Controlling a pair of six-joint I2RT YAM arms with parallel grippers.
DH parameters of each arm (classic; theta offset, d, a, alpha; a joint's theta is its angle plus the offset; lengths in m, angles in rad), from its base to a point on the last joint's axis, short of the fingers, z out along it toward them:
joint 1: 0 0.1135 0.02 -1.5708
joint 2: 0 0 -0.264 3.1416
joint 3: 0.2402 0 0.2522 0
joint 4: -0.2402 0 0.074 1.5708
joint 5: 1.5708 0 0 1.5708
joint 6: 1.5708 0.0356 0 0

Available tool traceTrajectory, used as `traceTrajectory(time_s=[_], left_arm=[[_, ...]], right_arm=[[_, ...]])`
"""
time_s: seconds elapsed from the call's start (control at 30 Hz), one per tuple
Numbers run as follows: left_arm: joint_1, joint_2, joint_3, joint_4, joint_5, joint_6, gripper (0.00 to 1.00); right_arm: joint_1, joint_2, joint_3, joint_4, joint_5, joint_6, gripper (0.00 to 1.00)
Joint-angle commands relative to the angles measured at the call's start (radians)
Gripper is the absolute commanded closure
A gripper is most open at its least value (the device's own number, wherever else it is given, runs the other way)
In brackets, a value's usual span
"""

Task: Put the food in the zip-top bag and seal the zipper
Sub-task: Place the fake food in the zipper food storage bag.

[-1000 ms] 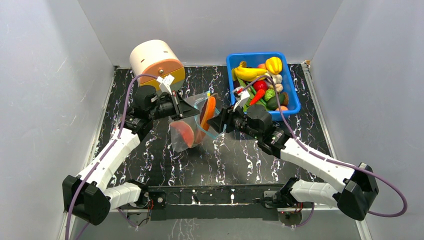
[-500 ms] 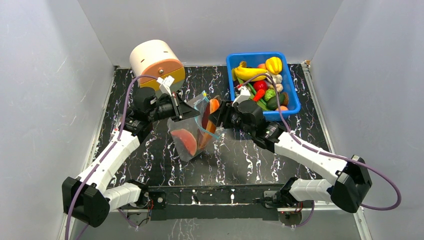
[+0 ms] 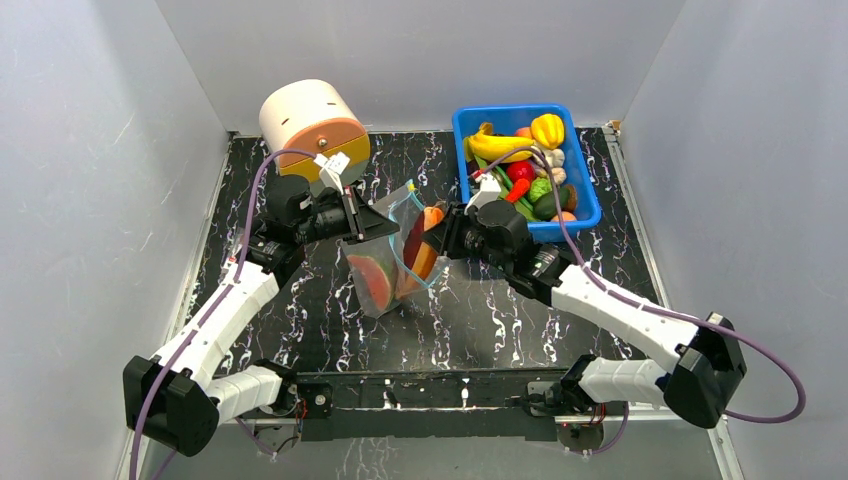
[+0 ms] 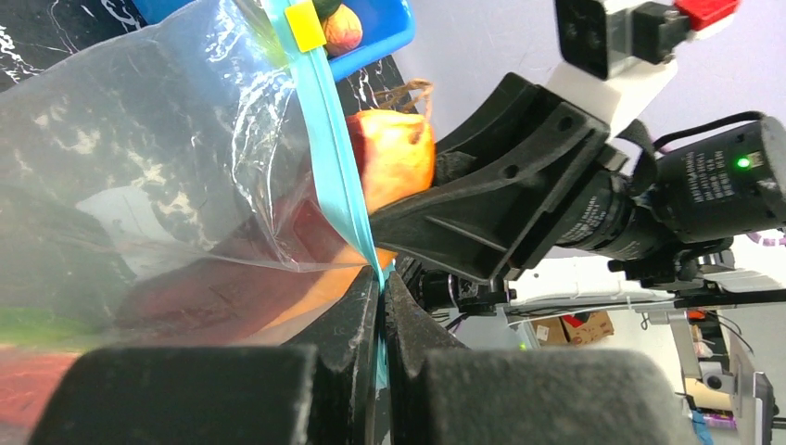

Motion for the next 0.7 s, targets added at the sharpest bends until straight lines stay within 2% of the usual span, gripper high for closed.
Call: traceTrajectory(time_s=[0.0,0.2,0.33,0.67], left_arm=[[-0.003,-0.024,0.015,-0.014,0.036,0.081,1.00],[-0.004,-0.001,0.037,-0.004,0.068,0.115,1.00],[-0.004,0.008,0.032,0.064,0.106,0.090,1.00],[-0.004,0.008,0.025,0.170,0.163,0.056,1.00]], right_arm=[[0.005,-0.073,0.077,0.015,-0.038,-0.068,1.00],[0.005,-0.077,0.108,-0.041,-0.133,-0.101,1.00],[0.004,-0.038,0.165,-0.096,-0.193,-0.094,1.00],[0.005,0.084,0.254,-0.208,-0.180,-0.068,1.00]])
